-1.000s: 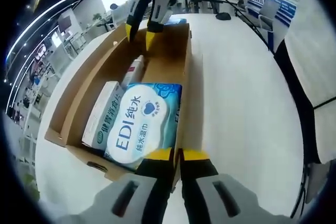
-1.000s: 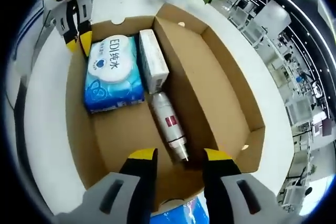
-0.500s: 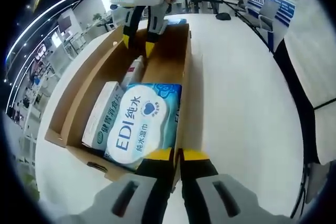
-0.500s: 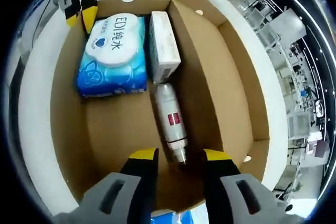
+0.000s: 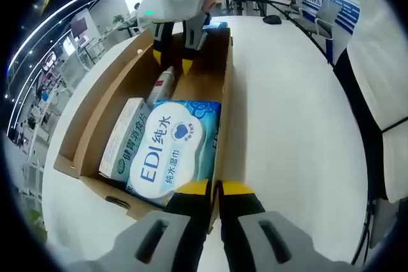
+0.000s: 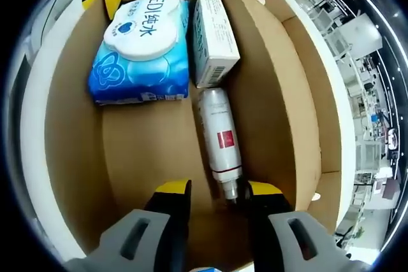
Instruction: Operate the shoe box by opening the lid, removing the specified soft item, and placing it in the target area until the item is outside and the box remains undamaged.
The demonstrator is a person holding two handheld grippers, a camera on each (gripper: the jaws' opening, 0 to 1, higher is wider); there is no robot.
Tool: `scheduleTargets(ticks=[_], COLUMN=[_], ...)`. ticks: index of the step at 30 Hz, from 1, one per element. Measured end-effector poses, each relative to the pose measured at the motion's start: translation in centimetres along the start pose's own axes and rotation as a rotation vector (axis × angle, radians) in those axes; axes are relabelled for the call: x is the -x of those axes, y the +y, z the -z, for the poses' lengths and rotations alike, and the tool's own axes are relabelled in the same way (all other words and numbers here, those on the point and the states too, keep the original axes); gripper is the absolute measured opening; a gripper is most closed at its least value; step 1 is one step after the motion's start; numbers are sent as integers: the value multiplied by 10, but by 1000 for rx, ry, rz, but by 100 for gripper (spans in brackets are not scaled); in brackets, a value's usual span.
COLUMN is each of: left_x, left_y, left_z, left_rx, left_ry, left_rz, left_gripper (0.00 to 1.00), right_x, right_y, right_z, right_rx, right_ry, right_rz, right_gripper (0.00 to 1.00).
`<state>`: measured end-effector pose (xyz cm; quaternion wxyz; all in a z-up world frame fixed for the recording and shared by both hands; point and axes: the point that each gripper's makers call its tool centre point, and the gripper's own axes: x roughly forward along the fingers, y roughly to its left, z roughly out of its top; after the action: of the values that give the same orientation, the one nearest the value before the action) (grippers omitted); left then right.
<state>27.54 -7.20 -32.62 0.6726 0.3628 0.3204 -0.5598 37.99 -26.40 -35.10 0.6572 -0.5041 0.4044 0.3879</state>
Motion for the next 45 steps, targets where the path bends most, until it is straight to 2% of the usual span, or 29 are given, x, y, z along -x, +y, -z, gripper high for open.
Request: scheduleTargets(ticks=[6, 9, 12, 16, 18, 23, 27, 29, 34, 36, 45], left_x=[0, 0, 0, 0, 0, 0, 0, 0, 0, 0, 1], left_y=[0, 0, 1, 1, 1, 1, 2, 2, 2, 2, 1], left_z=[-1, 0, 0, 0, 1, 1, 1, 1, 1, 1, 1], left_rx=[3, 3, 5, 5, 6, 6, 6, 6, 8, 9, 7], left_ry=[0, 2, 2, 4, 5, 6, 6, 6, 6, 5, 5], left_rz=[1, 3, 1, 3, 6, 9, 8, 8, 7, 6, 6], left_gripper=[4, 4, 4, 4, 4, 4, 4, 4, 4, 4, 4], right_x=[-3, -6, -8, -6, -3, -2, 3, 5, 1, 0, -3], right_y=[2, 2, 2, 9, 18, 23, 30, 40, 43, 43, 47], right_z=[2, 2, 1, 0, 4, 6, 5, 1, -1, -1, 0], right_rx=[-17, -16, -14, -77, -134, -244, -332, -394, -394, -446, -444], right_ry=[9, 17, 27, 35, 69, 80, 112, 126, 158, 173, 207], right_rz=[-6, -25, -29, -55, -88, -123, -159, -199, -174, -165, -149], right_gripper=[37, 30, 29, 18, 18, 18, 18, 18, 18, 18, 18])
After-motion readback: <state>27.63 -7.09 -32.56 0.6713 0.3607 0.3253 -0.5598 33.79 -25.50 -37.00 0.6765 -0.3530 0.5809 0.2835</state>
